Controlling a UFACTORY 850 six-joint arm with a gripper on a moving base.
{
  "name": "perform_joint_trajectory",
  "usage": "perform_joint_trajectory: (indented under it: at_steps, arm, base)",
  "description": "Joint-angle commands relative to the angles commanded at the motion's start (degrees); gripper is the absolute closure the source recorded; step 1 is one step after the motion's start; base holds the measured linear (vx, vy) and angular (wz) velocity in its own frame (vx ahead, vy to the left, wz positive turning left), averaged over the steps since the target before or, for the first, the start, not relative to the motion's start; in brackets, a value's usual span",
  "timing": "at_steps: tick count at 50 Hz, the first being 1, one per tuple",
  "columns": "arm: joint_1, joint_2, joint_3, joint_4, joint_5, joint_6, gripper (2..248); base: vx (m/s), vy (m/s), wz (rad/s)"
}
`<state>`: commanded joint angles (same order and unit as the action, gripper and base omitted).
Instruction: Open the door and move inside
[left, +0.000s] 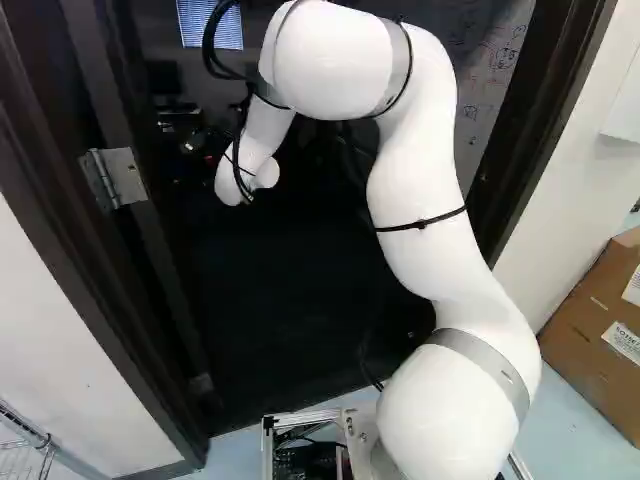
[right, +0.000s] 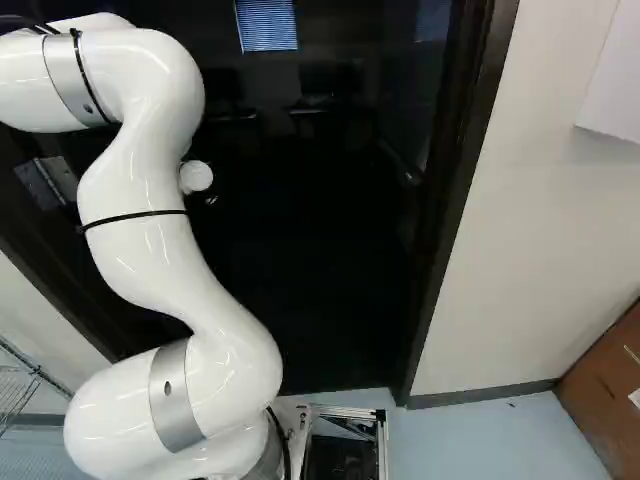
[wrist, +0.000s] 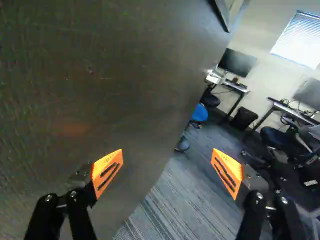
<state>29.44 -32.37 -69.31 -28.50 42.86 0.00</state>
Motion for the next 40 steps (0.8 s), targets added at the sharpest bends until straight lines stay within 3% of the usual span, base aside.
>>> perform_joint_trajectory:
  at_steps: [40]
  arm:
    - [-4.7,6.6,8.6,0.0,0.0,0.0,3]
  base:
    - [0.000,0.000,0.000]
